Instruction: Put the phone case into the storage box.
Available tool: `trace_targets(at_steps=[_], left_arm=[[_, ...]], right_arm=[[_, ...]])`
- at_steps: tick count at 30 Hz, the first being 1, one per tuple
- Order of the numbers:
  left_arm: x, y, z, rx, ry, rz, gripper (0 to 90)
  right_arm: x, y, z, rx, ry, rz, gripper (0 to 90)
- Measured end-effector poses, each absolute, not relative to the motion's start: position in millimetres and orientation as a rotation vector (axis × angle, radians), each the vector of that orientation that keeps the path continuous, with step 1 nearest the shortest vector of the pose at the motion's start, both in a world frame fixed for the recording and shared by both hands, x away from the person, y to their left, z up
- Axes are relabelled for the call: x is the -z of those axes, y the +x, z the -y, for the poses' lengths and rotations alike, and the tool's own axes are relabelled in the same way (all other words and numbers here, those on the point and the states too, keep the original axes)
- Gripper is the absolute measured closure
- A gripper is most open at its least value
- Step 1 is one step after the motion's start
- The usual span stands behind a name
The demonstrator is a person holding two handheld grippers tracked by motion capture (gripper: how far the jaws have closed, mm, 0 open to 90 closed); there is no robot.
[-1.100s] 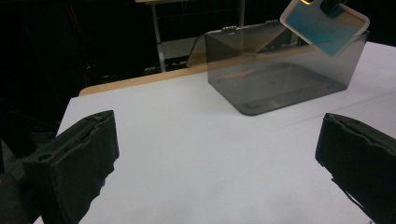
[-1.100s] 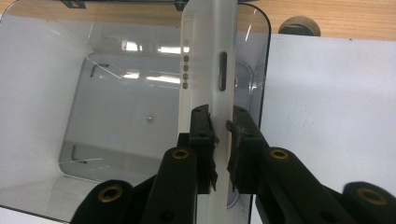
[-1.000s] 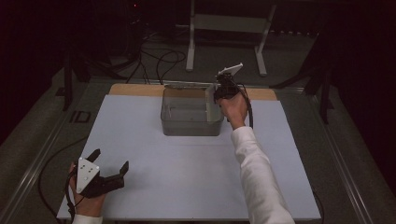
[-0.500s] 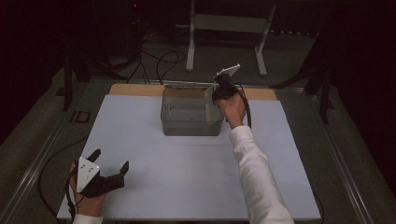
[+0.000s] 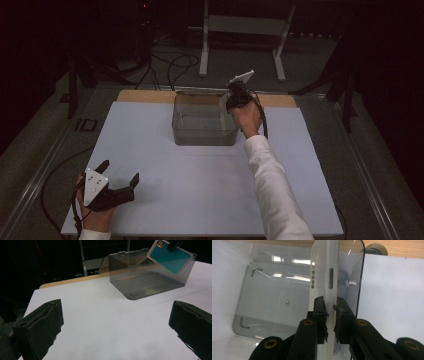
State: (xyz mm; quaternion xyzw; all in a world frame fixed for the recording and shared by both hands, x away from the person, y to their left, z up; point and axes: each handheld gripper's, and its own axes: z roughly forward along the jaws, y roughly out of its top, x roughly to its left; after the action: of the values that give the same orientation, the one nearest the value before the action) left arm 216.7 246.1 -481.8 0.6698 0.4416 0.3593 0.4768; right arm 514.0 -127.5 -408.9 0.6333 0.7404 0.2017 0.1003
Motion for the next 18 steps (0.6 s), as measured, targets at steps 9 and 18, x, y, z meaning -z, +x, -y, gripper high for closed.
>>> trace_targets(at_steps=[9,18], left_arm=[[482.3,216.6,-246.5,-0.877,1.636,-1.080,0.5],[482.1,215.7,-246.7,-0.877,1.638,-1.082,0.5]], right_arm=[[422.3,514.9,123.8,-0.560,1.885,-2.183,81.0],[429.2,514.4,121.4,-0.522,1.885,-2.161,81.0]])
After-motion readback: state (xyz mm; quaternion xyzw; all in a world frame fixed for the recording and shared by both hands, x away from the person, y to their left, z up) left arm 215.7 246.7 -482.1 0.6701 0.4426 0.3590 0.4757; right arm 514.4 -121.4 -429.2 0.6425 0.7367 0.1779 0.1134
